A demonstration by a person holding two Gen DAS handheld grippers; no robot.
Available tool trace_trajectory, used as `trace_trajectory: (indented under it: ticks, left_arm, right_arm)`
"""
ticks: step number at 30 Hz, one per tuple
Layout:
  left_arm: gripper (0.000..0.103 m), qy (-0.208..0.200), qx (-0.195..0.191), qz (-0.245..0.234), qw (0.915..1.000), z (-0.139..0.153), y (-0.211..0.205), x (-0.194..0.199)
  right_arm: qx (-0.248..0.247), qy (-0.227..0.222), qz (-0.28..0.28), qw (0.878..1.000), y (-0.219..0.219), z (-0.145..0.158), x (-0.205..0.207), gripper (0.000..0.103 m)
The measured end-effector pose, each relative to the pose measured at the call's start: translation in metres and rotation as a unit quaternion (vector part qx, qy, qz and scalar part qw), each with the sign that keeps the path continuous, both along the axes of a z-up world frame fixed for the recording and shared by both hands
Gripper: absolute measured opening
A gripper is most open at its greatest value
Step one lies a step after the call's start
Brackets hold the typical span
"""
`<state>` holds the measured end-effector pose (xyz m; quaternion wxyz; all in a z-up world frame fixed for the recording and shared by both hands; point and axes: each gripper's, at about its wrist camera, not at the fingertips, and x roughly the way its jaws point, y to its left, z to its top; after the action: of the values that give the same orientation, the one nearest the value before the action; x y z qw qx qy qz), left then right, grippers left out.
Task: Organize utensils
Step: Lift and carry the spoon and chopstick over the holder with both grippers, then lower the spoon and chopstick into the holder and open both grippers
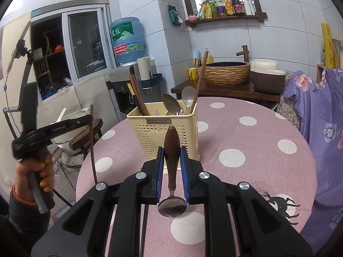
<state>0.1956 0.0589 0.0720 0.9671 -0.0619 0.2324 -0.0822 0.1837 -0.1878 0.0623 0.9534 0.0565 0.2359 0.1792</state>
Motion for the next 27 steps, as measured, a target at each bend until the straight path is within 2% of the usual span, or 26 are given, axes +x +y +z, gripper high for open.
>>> trace_trajectory:
  ticks: [18, 23, 27]
  left_arm:
    - [0.007, -0.035, -0.008, -0.033, 0.9988, 0.022, -0.003, -0.033]
    - [0.007, -0.057, -0.012, -0.046, 0.9972, 0.045, -0.007, -0.034]
    - [0.007, -0.086, -0.016, -0.066, 0.994, 0.081, -0.017, -0.029]
  right_arm:
    - [0.008, -0.018, 0.012, 1.0, 0.0, 0.017, -0.011, 0.016]
    - [0.012, -0.029, 0.024, 0.999, 0.001, 0.034, -0.003, 0.016]
    - [0.004, -0.055, 0.026, 0.998, 0.005, 0.064, 0.01, 0.016]
